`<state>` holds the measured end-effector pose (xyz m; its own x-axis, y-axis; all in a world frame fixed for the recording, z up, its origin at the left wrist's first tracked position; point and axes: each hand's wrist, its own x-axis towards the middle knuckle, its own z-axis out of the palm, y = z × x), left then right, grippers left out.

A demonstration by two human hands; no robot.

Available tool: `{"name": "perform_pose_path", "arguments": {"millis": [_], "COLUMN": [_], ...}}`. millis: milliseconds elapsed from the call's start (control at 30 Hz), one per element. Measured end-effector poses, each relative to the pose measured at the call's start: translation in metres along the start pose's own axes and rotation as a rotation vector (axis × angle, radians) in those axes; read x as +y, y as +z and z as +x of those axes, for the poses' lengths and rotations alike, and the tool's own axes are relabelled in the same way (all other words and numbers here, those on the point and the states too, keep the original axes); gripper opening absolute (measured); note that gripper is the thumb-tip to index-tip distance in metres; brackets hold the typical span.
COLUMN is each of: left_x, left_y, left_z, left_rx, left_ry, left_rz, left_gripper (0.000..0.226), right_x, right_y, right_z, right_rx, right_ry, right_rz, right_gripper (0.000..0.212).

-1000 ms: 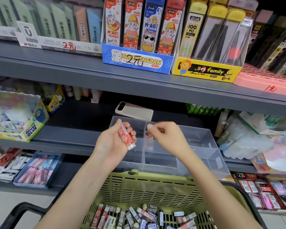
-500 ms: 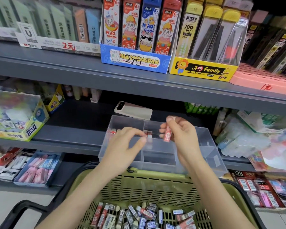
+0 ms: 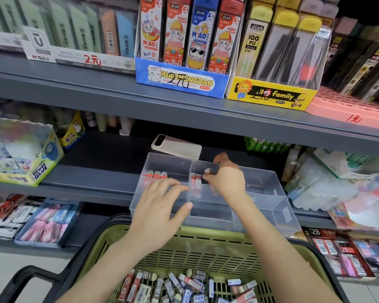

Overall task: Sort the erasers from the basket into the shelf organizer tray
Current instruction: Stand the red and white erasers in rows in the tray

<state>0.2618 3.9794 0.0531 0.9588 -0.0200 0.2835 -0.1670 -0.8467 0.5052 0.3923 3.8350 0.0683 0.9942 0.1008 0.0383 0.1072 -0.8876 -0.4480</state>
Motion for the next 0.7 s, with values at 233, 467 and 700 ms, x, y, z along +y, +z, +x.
{"name": "perform_pose_path", "arguments": {"millis": [233, 467, 700], "left_x": [0.002, 0.000, 0.000], "left_y": [-0.001, 0.000, -0.006], "left_z": [0.000, -0.001, -0.008], "left_rx": [0.017, 0.030, 0.087], "left_ry": [-0.009, 0.013, 0.038], "left_rz": [-0.008, 0.036, -0.021], "left_gripper": [0.046, 0.054, 0.038], "right_x": [0.005, 0.006, 0.018], "right_y": [-0.002, -0.014, -0.029], "right_z": [0.009, 0.004, -0.068], "right_rx": [-0.156, -0.325, 0.089], "right_ry": [0.041, -0.127, -0.399], "right_rz": [0.035, -0.022, 0.051], "right_gripper": [0.048, 0.059, 0.031]}}
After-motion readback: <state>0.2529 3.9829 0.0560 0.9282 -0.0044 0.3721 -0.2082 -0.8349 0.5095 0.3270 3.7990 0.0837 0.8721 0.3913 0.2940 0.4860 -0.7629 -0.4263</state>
